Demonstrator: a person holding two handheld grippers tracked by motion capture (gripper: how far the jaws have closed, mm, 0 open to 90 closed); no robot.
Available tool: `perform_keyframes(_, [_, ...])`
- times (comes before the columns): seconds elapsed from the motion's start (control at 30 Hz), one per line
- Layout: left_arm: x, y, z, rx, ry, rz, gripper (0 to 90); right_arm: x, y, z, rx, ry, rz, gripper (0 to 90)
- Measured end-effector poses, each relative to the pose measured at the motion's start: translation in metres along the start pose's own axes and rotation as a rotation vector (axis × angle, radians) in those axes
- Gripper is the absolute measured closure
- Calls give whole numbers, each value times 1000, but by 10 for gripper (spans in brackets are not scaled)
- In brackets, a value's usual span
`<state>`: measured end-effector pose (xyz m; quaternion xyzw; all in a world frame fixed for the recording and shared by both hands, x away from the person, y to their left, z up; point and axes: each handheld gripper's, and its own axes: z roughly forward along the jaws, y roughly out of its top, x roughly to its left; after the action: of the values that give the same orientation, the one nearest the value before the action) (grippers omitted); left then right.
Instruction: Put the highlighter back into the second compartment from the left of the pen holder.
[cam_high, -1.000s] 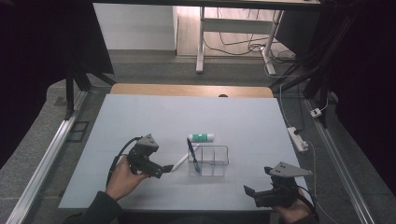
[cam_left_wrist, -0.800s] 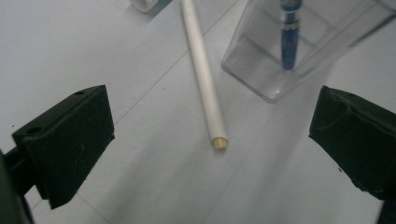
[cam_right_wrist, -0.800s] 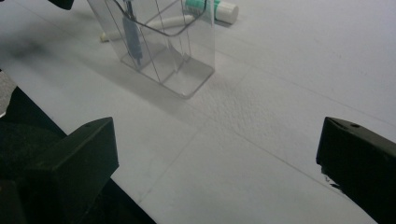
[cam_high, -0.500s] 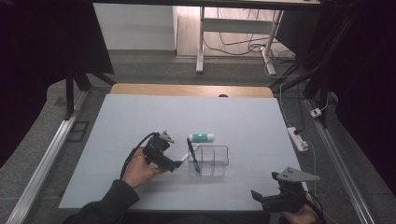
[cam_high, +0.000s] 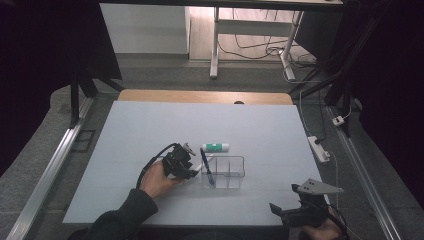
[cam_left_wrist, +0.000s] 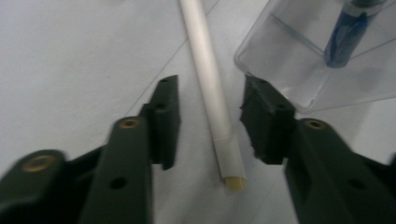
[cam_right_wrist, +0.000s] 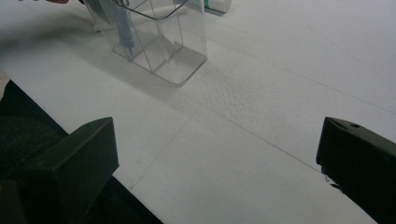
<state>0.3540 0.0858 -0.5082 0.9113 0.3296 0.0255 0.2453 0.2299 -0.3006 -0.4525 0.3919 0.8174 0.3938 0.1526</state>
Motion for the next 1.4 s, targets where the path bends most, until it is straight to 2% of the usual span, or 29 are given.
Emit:
perform_keyframes(0.1, [-2, 1, 4, 36, 0, 1, 678, 0, 0, 0, 2, -1, 2, 0])
perform_keyframes(0.17, [-4, 2, 5, 48, 17, 3, 720, -1, 0, 0, 3, -3, 1, 0])
perform_keyframes(0.23, [-4, 3, 5, 55, 22, -33, 753, -1, 0, -1, 2, -3, 2, 0])
perform_keyframes(0.27, [-4, 3, 5, 57, 24, -36, 782, -1, 0, 0, 1, -1, 4, 0])
perform_keyframes(0.43, [-4, 3, 4, 70, 25, -68, 790, -2, 0, 0, -3, 2, 6, 0])
perform_keyframes(0.53, [0, 0, 1, 36, -5, -81, 791, -3, -1, -1, -5, 2, 7, 0])
perform_keyframes(0.63, [6, -4, -10, -16, -25, -100, 791, -3, -1, -1, -7, 3, 8, 0])
perform_keyframes(0.83, [17, -14, -36, -98, -23, -109, 790, -4, 0, -1, -9, -1, 3, 0])
perform_keyframes(1.0, [22, -23, -60, -184, -19, -106, 789, -3, 3, -2, -20, -2, -5, 0])
perform_keyframes(1.1, [20, -27, -76, -251, -21, -95, 789, -1, 7, -3, -29, 6, -14, 0])
perform_keyframes(1.17, [17, -29, -86, -283, -15, -69, 789, 0, 9, -4, -36, 9, -24, 0])
perform_keyframes(1.27, [11, -32, -99, -317, -11, -38, 789, 2, 14, -5, -51, 19, -36, 0])
perform_keyframes(1.4, [3, -38, -111, -339, -16, -8, 789, 6, 21, -6, -61, 27, -67, 0])
